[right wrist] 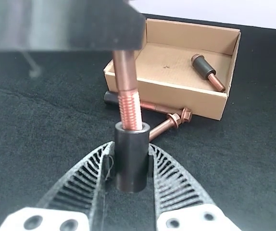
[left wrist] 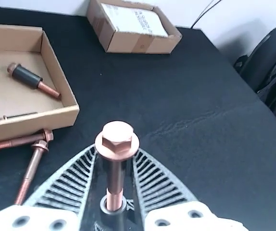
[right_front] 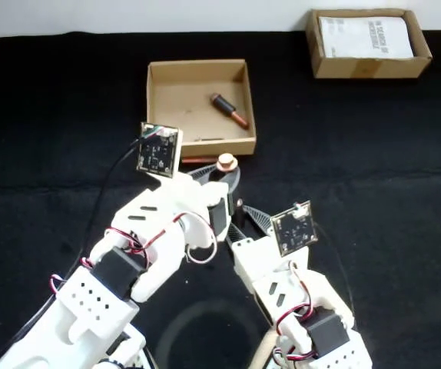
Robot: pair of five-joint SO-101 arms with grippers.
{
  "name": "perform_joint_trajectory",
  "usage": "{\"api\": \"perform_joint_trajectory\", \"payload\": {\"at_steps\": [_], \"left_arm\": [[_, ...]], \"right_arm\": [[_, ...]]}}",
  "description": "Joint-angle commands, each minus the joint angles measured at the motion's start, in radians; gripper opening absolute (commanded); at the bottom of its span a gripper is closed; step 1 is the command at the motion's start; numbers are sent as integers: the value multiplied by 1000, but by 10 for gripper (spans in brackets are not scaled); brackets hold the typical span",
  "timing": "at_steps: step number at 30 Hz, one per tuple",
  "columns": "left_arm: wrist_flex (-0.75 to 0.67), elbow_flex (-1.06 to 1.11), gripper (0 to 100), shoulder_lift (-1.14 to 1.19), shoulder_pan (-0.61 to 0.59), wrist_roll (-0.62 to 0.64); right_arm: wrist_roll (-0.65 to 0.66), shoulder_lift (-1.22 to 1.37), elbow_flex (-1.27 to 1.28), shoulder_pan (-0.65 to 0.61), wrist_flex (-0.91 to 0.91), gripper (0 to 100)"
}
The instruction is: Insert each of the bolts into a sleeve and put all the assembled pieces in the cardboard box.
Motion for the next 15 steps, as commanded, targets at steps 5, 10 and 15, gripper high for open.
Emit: {"api": "perform_joint_trajectory", "payload": {"at_steps": [5,10,15], "left_arm": [[95,-5,14,1,15,-11],[115,-2,14,4,16,-46],[112,4,14,4,16,-81]], "right_arm": [[12,-10,-15,-4,-22,6],[12,-10,-15,-4,-22,6],[12,-10,-41,-7,-22,6]]}}
